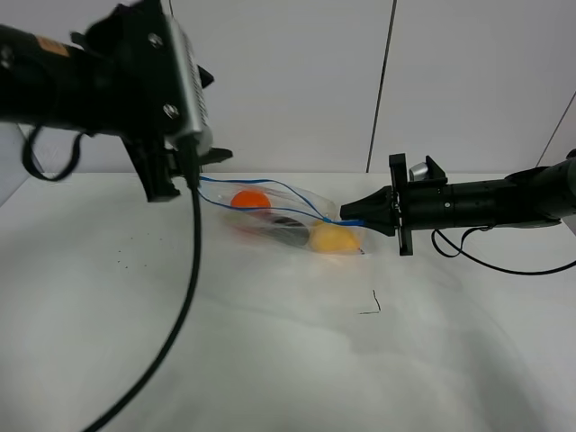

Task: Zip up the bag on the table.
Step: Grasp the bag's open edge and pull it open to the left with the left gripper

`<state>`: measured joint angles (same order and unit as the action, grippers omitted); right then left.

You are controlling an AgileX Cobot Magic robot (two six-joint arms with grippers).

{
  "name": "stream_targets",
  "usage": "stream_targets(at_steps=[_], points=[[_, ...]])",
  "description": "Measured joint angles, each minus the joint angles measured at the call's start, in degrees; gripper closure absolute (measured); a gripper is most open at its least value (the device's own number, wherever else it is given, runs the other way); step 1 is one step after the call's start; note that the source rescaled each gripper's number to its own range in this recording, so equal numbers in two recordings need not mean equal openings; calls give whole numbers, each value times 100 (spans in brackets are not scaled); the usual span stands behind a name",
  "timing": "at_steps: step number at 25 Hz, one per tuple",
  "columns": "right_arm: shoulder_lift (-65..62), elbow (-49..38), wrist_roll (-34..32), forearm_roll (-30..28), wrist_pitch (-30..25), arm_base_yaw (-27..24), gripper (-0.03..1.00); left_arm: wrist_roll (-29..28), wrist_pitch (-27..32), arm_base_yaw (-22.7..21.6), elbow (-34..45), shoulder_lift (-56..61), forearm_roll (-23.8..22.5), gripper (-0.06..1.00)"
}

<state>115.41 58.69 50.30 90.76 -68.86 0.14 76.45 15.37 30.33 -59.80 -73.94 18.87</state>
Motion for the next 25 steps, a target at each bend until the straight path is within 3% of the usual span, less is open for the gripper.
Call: stream_targets(at_steps=[5,10,21,25], points=[[0,0,0,21,0,0,97,-1,-1664,896,588,-481,0,-4],[0,0,0,21,0,0,97,-6,-2779,1416,669,-1226,18,-4],[0,0,0,58,0,0,97,-46,-4877,1783,673,-2914,-66,-4],[0,0,0,83,0,0,97,-175,-5225,1801,673,-3275,-71,-4]])
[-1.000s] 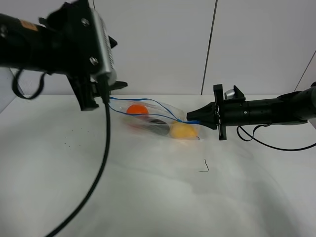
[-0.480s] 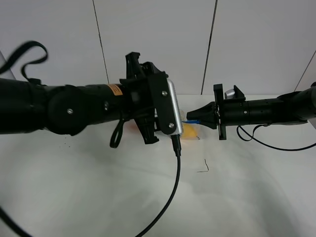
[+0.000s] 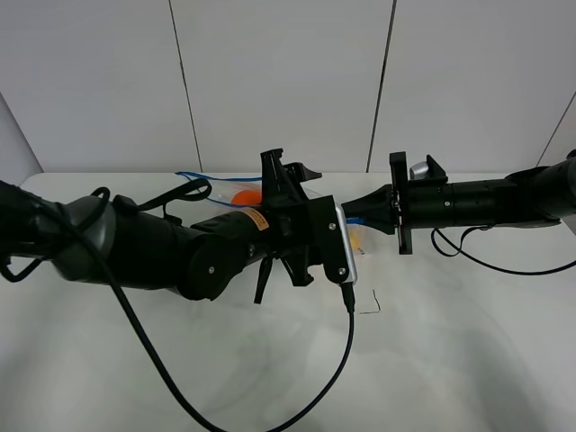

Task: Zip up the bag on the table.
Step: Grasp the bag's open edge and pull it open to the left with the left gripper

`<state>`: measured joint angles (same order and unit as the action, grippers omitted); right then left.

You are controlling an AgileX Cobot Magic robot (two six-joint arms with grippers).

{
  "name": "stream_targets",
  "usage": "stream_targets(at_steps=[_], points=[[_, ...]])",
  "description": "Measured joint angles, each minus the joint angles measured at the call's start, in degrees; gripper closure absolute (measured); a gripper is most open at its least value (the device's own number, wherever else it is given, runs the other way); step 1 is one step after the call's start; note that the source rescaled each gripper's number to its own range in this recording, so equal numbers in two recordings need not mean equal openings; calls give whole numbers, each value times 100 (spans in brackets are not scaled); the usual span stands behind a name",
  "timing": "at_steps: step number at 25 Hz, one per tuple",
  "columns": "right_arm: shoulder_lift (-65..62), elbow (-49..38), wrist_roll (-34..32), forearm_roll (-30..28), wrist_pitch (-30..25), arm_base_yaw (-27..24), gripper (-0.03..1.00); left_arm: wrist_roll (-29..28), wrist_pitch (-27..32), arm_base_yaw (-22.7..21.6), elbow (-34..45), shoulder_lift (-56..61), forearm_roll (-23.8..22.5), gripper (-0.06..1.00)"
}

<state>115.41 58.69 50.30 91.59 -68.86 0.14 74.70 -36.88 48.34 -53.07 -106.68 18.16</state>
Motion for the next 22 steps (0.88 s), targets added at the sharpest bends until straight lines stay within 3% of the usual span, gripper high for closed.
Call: stream_targets(at_steps=[5,15,22], points=[[0,0,-6,0,0,0,97,-128,-75,0,0,-104,-27,0],[0,0,-16,12,0,0,97,-337,-90,0,0,-119,-432,41],[0,0,-58,12,5,0,97,-337,-413,0,26,-418,-471,46]])
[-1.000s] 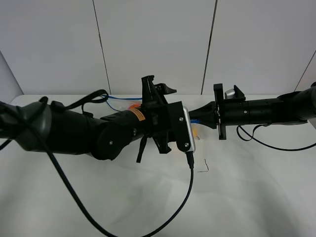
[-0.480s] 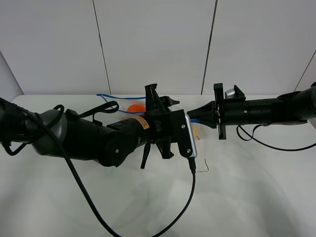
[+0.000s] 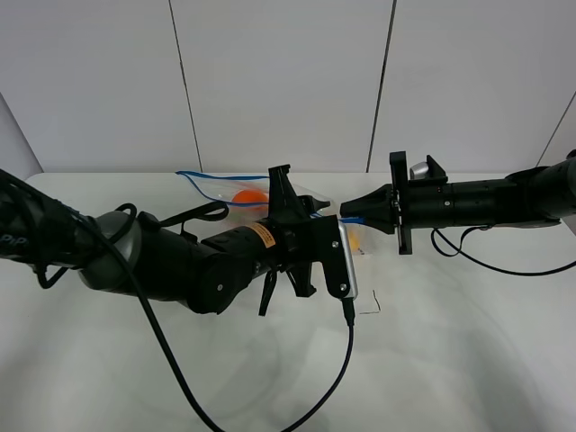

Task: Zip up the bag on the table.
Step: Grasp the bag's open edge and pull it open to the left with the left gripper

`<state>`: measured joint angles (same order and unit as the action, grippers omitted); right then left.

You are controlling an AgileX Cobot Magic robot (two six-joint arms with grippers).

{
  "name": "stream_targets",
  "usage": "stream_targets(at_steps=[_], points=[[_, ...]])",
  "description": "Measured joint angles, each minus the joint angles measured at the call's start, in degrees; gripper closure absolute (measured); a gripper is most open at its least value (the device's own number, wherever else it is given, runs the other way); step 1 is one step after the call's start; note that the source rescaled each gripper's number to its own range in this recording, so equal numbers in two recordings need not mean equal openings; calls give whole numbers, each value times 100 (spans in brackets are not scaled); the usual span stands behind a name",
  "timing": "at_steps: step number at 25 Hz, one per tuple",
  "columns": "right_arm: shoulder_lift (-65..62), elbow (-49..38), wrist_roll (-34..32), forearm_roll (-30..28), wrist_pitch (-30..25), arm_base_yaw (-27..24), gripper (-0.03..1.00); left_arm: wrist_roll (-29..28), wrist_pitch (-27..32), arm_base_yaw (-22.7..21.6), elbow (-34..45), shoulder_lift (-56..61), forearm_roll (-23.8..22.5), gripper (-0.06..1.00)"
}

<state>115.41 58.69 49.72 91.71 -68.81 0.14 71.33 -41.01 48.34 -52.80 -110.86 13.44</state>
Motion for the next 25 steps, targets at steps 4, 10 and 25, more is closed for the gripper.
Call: stream_targets(at_steps=[4,10,25], points=[[0,0,-24,29,0,0,97,0,-219,0,5,0,0,59],[0,0,-45,36,-10,0,97,24,-224,0,101,0,-18,90],[0,0,-45,41,-59,0,97,41,-93,0,101,83,-18,94]])
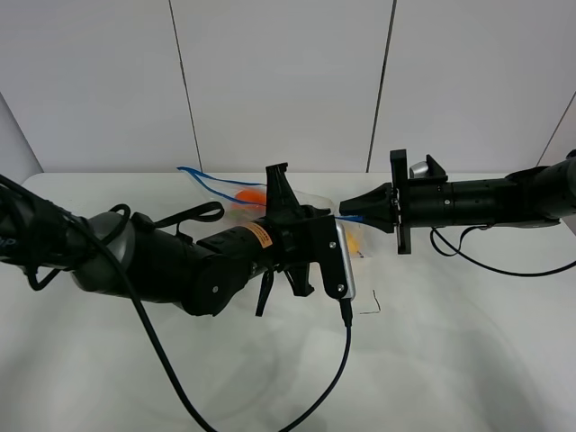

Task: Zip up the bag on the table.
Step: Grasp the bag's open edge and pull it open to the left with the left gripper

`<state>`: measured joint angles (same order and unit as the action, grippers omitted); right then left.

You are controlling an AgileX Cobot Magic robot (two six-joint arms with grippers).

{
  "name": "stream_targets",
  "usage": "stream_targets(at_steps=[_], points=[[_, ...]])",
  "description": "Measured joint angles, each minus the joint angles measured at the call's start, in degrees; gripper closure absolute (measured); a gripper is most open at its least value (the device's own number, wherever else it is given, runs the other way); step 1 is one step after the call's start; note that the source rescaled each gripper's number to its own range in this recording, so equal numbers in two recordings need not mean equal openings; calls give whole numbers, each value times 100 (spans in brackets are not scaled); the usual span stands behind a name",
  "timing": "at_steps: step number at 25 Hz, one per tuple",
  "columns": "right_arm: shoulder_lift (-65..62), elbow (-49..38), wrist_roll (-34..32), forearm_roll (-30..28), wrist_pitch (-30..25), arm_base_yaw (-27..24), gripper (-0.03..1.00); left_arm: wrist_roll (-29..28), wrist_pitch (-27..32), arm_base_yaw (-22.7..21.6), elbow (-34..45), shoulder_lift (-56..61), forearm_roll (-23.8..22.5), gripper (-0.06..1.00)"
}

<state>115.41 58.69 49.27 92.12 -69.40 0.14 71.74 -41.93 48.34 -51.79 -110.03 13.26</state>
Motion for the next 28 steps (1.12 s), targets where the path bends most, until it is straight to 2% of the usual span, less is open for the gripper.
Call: stream_targets(at_steps=[7,12,28], points=[[0,0,0,78,6,5,97,286,-48,-208,107,30,-191,94],[0,0,0,130,56,5,97,305,-287,-674,308,61,-276,94],[0,0,0,204,68,5,97,317,-353,-1966,436,213,-322,94]])
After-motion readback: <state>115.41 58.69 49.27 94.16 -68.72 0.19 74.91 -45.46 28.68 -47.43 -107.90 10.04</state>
